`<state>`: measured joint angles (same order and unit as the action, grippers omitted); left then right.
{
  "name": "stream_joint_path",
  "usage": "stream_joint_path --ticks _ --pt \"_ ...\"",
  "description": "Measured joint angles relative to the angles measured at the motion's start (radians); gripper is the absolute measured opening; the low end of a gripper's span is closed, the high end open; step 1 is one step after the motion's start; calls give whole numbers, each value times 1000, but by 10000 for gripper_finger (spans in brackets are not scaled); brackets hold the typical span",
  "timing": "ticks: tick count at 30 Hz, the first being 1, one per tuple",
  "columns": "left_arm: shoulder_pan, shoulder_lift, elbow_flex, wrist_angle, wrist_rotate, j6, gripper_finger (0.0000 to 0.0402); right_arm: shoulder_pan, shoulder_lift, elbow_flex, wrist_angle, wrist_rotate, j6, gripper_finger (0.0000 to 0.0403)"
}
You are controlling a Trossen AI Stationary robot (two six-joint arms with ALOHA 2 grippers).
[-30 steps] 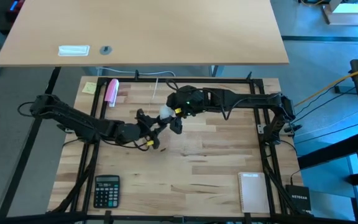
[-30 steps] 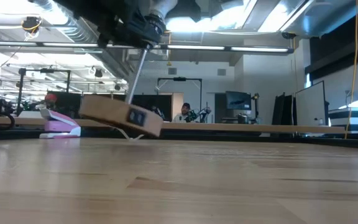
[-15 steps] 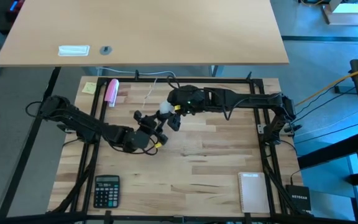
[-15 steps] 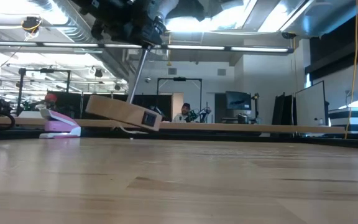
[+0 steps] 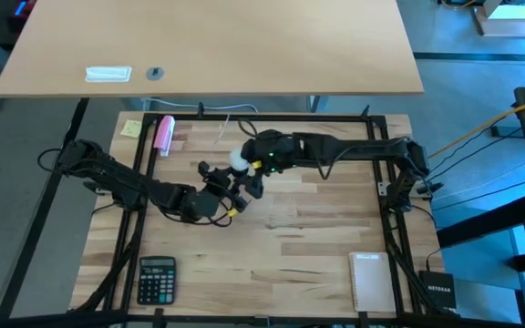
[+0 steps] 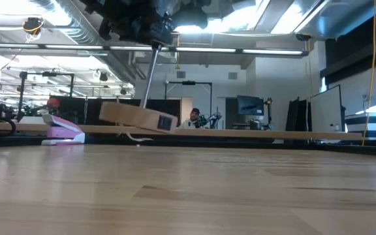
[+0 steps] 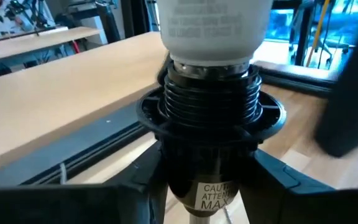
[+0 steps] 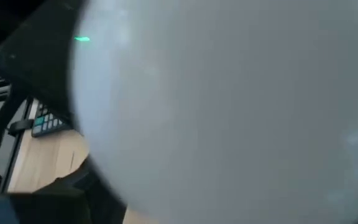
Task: Screw lightbulb
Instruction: Insert the lightbulb into the lamp
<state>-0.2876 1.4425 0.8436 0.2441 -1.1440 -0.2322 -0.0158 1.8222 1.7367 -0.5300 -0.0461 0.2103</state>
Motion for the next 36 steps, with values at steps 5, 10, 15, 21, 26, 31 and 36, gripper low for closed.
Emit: stream_joint_path --ticks 5,10,15,21,26,31,36 --pt "1 -1 2 3 1 6 138 -2 -5 2 0 4 -28 332" --pt "1 -1 2 11 16 26 138 -2 -30 2 -38 -4 -83 334" --pt "-1 -23 3 14 15 32 138 -2 -76 1 -101 -10 -142 334" --pt "-1 -31 3 1 32 35 138 -2 -83 1 -150 -12 -171 335" --pt "-1 -32 3 1 101 56 138 -3 -102 2 -256 -25 -245 335" --pt "-1 -32 1 -5 312 143 138 -3 -181 4 -332 -18 -378 335" --pt "-1 -32 1 -10 456 164 138 -4 -235 4 -339 -17 -461 335"
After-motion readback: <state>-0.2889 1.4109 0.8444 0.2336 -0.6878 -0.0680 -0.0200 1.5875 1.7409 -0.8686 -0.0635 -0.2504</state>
